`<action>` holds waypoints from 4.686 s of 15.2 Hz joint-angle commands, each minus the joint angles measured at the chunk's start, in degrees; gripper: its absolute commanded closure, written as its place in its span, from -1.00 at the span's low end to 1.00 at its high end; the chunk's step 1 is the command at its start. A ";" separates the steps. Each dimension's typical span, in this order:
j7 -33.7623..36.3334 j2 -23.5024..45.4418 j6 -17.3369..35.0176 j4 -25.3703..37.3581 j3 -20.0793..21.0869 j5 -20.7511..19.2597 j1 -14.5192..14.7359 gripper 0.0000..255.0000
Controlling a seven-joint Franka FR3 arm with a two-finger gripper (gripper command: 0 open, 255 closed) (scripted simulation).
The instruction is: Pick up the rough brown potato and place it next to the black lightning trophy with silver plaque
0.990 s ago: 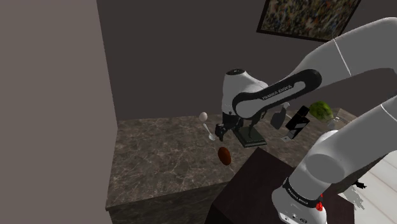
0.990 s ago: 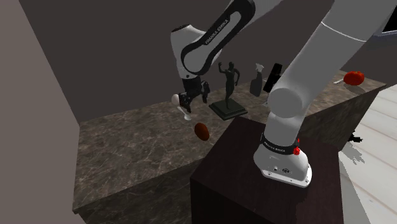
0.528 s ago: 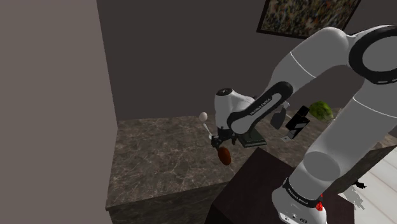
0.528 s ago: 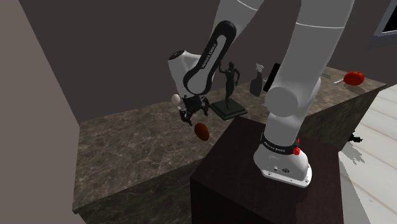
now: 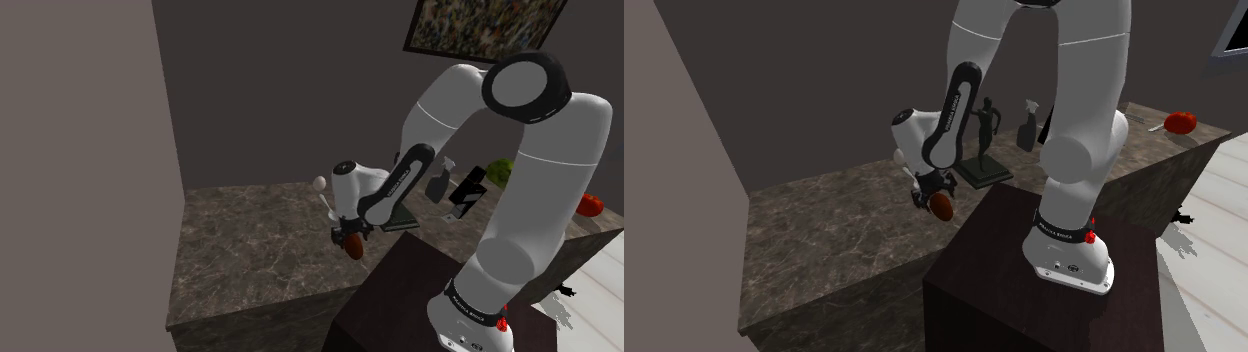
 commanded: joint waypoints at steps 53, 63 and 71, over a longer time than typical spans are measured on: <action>-18.46 -25.70 -20.16 -1.51 2.75 19.49 0.27 1.00; -21.95 -31.98 -28.82 1.44 2.01 22.21 1.18 1.00; -24.07 -35.73 -35.60 4.79 1.44 23.39 1.60 1.00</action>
